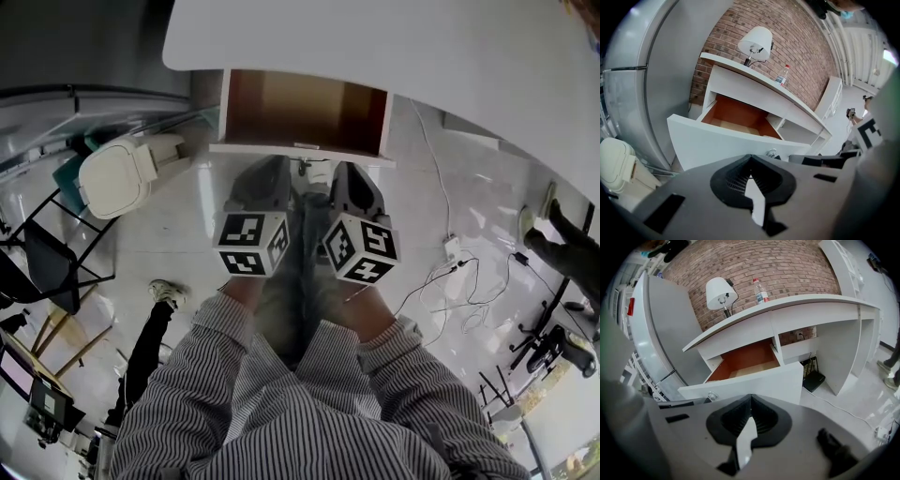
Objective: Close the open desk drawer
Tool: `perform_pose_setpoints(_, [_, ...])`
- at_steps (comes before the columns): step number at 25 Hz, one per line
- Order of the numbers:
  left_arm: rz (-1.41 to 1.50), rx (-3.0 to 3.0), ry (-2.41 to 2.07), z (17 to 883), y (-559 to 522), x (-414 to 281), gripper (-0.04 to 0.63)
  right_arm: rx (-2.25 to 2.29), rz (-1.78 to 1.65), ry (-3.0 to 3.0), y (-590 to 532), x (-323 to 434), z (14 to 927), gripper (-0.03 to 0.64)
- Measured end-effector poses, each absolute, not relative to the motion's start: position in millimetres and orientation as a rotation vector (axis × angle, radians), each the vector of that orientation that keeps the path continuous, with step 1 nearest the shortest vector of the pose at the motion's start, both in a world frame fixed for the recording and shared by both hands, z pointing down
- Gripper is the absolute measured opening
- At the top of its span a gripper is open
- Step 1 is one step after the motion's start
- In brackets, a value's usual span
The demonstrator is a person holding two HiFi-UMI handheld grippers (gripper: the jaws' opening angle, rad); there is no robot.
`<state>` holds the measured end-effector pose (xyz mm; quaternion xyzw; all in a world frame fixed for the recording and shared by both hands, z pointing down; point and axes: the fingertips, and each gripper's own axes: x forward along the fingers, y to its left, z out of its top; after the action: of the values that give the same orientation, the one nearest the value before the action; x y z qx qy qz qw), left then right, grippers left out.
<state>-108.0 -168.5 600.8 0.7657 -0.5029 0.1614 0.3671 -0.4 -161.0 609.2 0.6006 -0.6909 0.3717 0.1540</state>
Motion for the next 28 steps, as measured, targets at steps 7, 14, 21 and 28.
perform_pose_setpoints(7, [0.438,1.945,-1.291,601.8,-173.9,-104.8,0.012,1.694,1.081,-1.975,-166.9,2.7,610.4,0.015])
perform_pose_setpoints(14, [0.461,1.915,-1.313,602.8,-199.2,-110.3,0.012,1.661,1.103,-1.994,-189.9,-2.6,610.1,0.015])
perform_pose_setpoints(21, [0.454,1.921,-1.304,601.8,-218.9,-110.4,0.012,1.631,1.093,-2.010,-208.6,-2.9,609.2,0.015])
perform_pose_setpoints(28, [0.473,1.937,-1.308,602.7,-238.4,-107.9,0.012,1.629,1.068,-2.024,-228.3,0.0,610.0,0.015])
